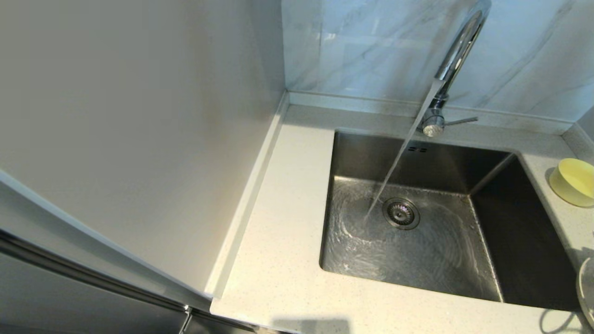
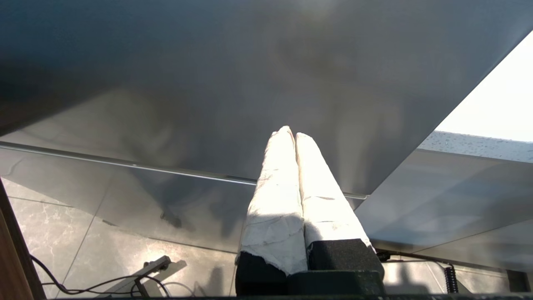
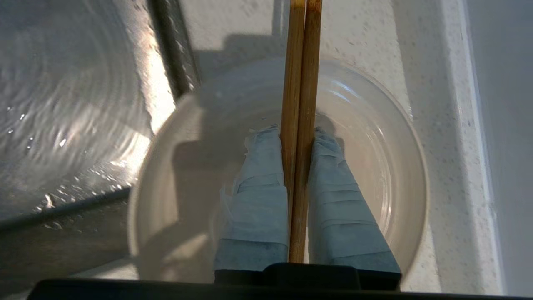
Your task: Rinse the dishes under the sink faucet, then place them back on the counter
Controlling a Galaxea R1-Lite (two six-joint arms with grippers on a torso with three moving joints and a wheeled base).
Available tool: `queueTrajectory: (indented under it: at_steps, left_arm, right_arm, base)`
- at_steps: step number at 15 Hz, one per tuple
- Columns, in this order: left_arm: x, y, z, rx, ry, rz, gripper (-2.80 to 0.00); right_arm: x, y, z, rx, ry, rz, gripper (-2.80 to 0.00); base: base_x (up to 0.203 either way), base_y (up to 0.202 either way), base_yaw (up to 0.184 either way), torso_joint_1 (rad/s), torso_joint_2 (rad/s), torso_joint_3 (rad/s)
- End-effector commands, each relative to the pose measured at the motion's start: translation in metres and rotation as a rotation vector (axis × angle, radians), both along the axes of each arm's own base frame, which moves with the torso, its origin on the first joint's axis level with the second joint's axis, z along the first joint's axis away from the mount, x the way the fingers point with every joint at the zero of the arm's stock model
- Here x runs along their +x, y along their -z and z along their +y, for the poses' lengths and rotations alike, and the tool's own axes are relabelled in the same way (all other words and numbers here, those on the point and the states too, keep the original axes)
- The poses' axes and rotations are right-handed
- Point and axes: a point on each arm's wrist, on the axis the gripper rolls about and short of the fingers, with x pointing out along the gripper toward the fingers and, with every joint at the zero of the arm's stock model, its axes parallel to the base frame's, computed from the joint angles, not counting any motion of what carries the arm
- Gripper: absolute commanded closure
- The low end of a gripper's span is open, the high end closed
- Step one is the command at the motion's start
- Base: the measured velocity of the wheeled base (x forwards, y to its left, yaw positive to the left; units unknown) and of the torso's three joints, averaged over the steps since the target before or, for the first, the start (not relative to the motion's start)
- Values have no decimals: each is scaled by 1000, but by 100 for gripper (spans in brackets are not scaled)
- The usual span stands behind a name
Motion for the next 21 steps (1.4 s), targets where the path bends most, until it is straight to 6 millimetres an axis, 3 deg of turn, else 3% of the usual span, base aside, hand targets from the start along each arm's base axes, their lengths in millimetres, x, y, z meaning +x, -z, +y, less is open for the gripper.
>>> queueTrajectory:
  at_steps: [1, 7, 19, 20, 21]
  left_arm:
    - [0, 0, 0, 0, 0, 0, 0]
    - [0, 0, 0, 0, 0, 0, 0]
    - [0, 0, 0, 0, 0, 0, 0]
    - [0, 0, 0, 0, 0, 0, 0]
    - [0, 0, 0, 0, 0, 0, 0]
  right_arm:
    - [-3, 5, -5, 3, 19, 26, 0]
    - [-3, 24, -12, 53, 32, 106, 0]
    - [-4, 28, -12, 63, 27, 116, 0]
    - [-4, 28, -12, 64, 27, 116, -219]
    - [-4, 27, -12, 61, 27, 114, -280]
  base:
    - [0, 0, 0, 0, 0, 0]
    - [0, 0, 0, 0, 0, 0]
    - [0, 0, 0, 0, 0, 0]
    - [0, 0, 0, 0, 0, 0]
    - [0, 0, 0, 0, 0, 0]
